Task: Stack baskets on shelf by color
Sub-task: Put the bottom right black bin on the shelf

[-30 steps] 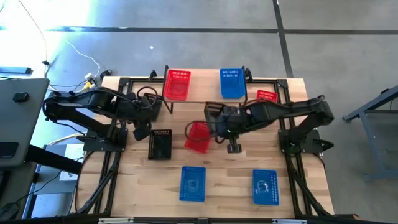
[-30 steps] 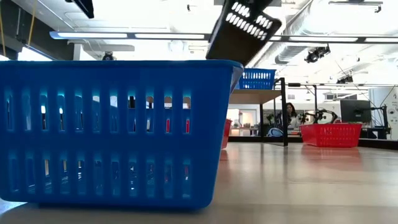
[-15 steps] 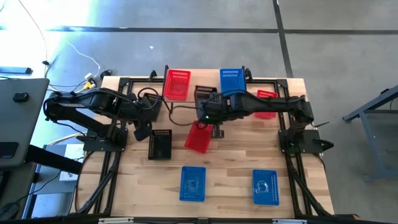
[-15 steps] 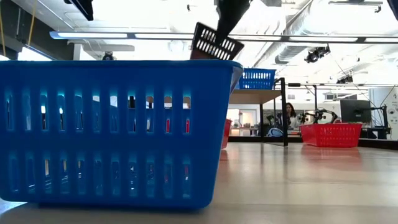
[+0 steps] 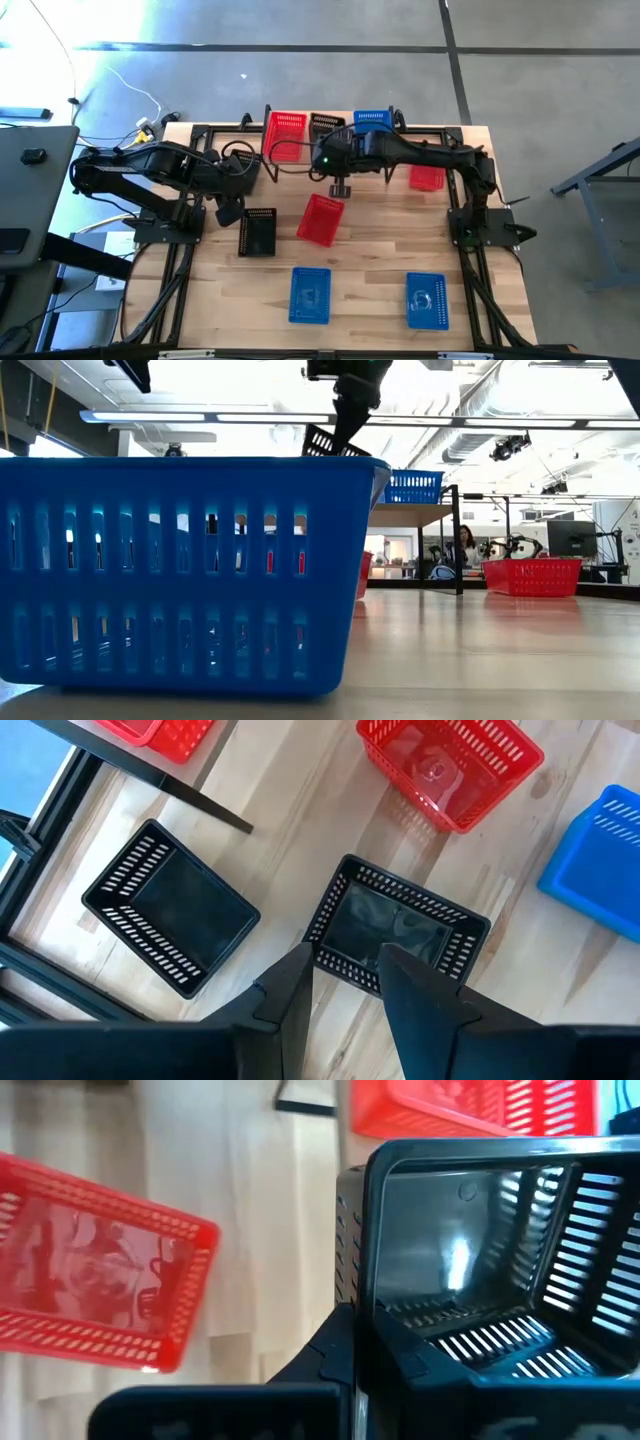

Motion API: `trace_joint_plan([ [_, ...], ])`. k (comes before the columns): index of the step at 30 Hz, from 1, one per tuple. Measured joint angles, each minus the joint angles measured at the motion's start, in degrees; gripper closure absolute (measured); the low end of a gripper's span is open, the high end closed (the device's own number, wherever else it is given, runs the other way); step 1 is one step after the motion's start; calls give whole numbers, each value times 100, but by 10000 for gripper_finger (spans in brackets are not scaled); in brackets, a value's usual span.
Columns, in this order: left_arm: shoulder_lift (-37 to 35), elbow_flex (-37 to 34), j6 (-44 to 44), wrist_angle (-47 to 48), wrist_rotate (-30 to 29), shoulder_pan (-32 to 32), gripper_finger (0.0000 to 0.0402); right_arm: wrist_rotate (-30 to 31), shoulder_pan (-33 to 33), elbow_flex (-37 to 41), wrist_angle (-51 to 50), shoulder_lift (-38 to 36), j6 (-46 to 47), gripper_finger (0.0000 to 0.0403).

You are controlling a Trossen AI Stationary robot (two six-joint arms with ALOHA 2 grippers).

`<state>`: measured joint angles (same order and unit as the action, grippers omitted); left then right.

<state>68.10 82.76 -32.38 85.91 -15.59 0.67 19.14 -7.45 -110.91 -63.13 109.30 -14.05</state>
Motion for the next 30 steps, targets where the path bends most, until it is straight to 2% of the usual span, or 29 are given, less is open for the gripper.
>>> trace_joint_plan([
  [12,0,0,2,-2,0,2,293,-157,-597,4,66,165,-405,403],
  [30,0,2,7,-2,0,0,293,-314,-570,9,-101,227,-404,403],
])
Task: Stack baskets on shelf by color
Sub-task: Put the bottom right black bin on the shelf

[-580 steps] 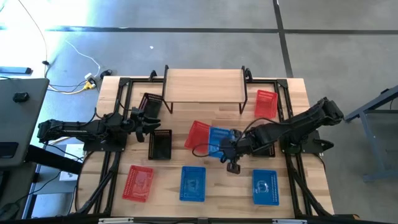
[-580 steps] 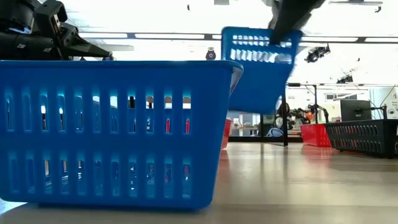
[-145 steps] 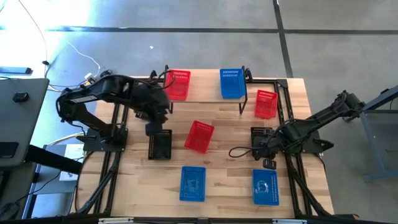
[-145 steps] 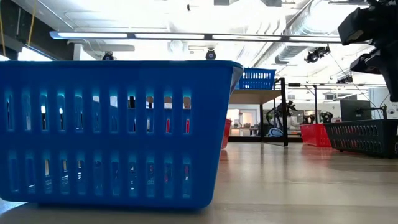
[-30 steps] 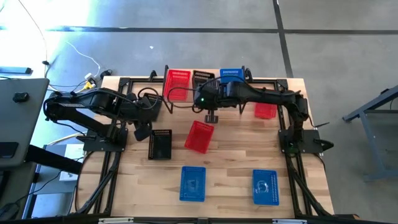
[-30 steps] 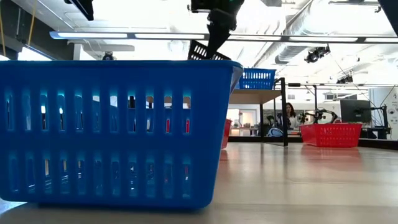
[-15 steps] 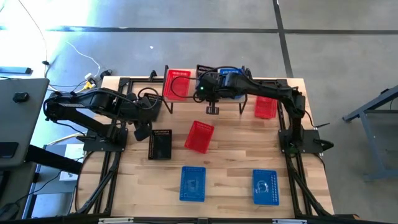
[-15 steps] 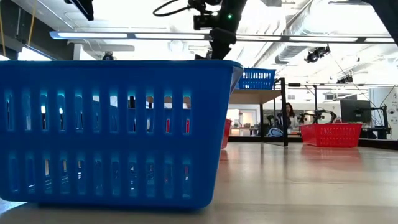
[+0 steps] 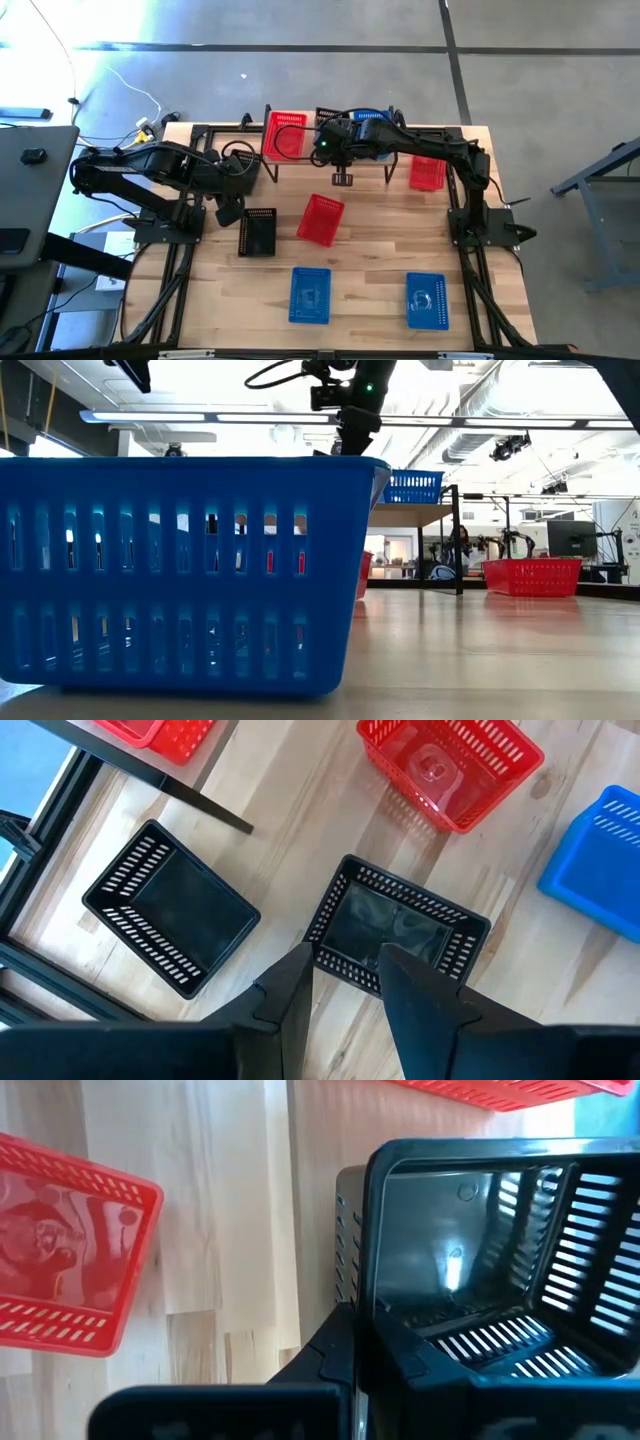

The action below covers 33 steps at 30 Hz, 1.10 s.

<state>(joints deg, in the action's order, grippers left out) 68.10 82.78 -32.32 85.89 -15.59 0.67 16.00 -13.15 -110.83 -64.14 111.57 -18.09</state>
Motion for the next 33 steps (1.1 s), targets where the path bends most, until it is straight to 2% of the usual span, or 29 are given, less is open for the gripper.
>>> trace_joint_plan([
  [19,0,0,133,0,0,0,293,8,0,0,6,24,6,401],
  [28,0,0,144,0,0,0,293,51,0,0,25,24,154,339],
  [33,0,0,252,-1,0,0,293,45,0,0,171,24,393,328],
])
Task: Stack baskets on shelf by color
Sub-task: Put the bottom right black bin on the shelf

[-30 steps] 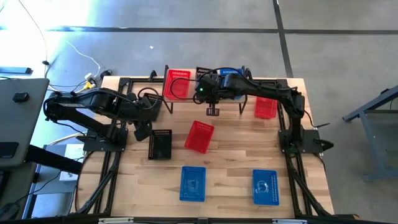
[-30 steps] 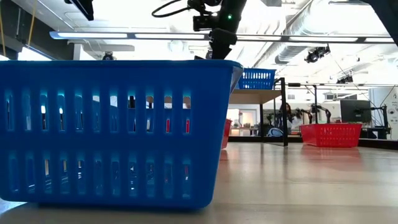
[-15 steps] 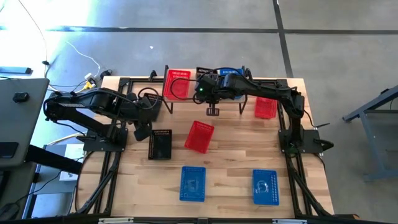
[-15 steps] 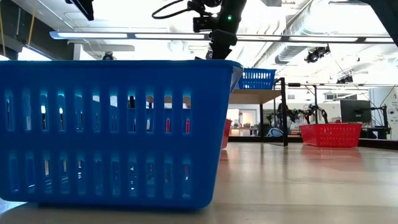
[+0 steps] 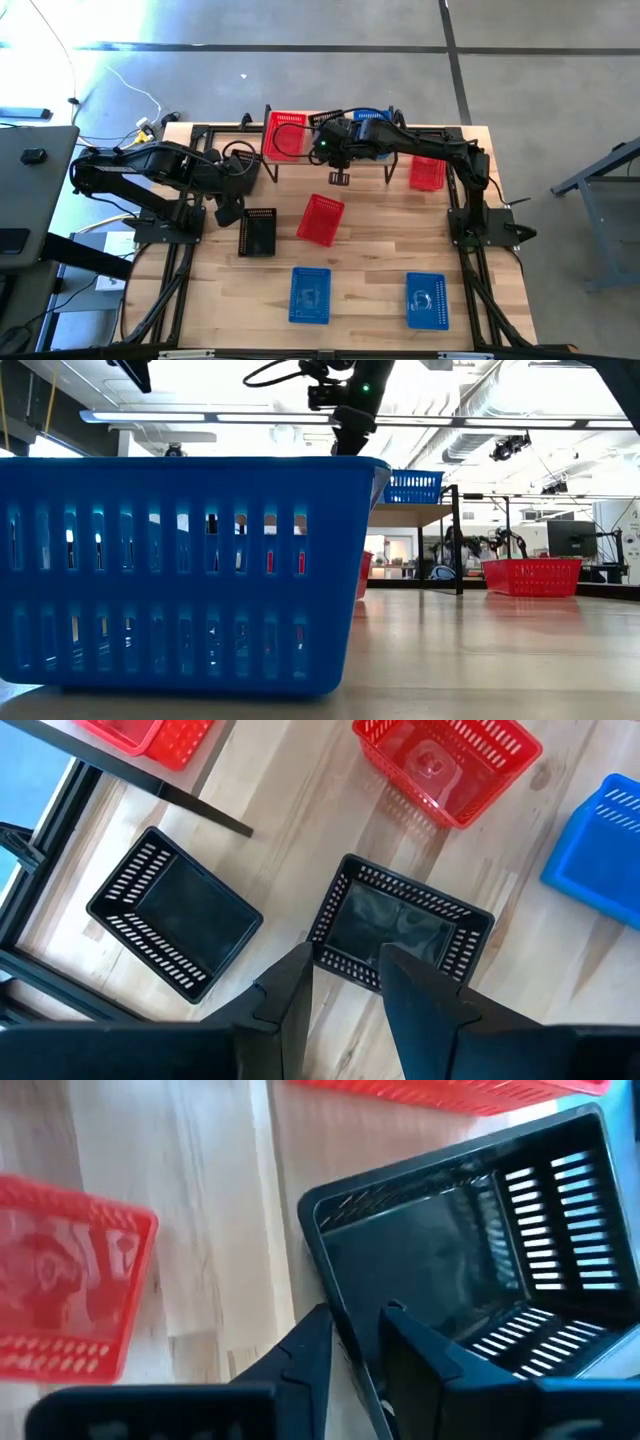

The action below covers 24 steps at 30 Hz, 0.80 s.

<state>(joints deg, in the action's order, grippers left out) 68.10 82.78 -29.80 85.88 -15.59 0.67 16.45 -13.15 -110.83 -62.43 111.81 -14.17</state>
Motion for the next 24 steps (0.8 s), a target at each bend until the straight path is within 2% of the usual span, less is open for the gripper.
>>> trace_joint_plan([
  [9,0,0,39,0,0,0,293,-55,0,0,146,0,573,347],
  [18,0,0,255,1,0,0,293,-711,0,0,236,0,973,347],
  [24,0,0,471,0,0,1,293,-466,-3,0,427,0,1030,347],
])
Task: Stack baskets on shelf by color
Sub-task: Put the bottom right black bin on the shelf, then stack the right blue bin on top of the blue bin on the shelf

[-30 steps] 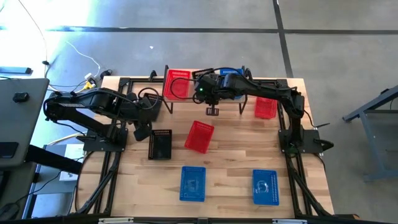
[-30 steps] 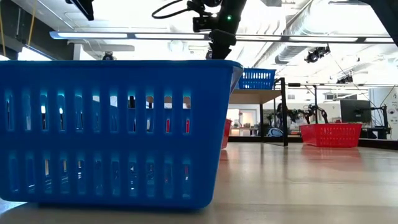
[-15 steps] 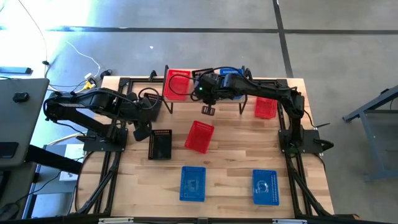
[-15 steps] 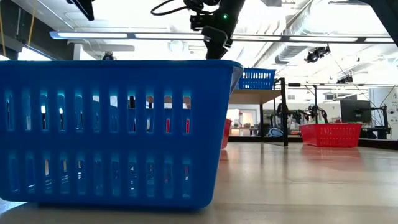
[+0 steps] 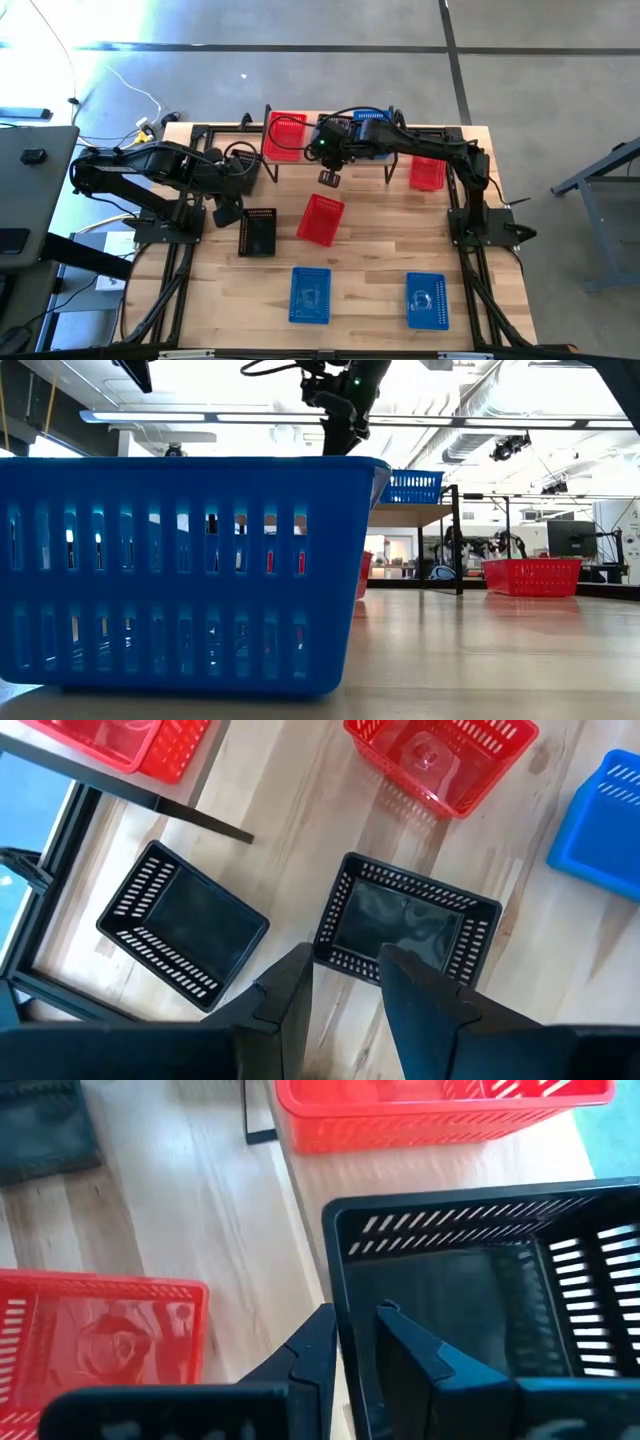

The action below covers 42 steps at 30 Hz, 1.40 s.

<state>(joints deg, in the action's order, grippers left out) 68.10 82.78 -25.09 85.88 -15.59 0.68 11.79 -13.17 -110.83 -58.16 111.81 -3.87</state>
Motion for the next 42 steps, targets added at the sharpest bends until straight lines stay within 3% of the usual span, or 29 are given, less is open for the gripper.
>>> trace_joint_plan([
  [11,0,0,322,-2,-2,-1,293,427,-34,0,-392,0,-243,347],
  [26,2,2,536,-2,-173,-1,293,452,7,-450,-934,0,29,347],
  [33,2,2,687,-2,-175,-1,293,-205,227,-774,-1340,-4,655,347],
  [42,2,2,626,-2,-72,-1,293,-264,914,-743,-1906,0,1161,347],
])
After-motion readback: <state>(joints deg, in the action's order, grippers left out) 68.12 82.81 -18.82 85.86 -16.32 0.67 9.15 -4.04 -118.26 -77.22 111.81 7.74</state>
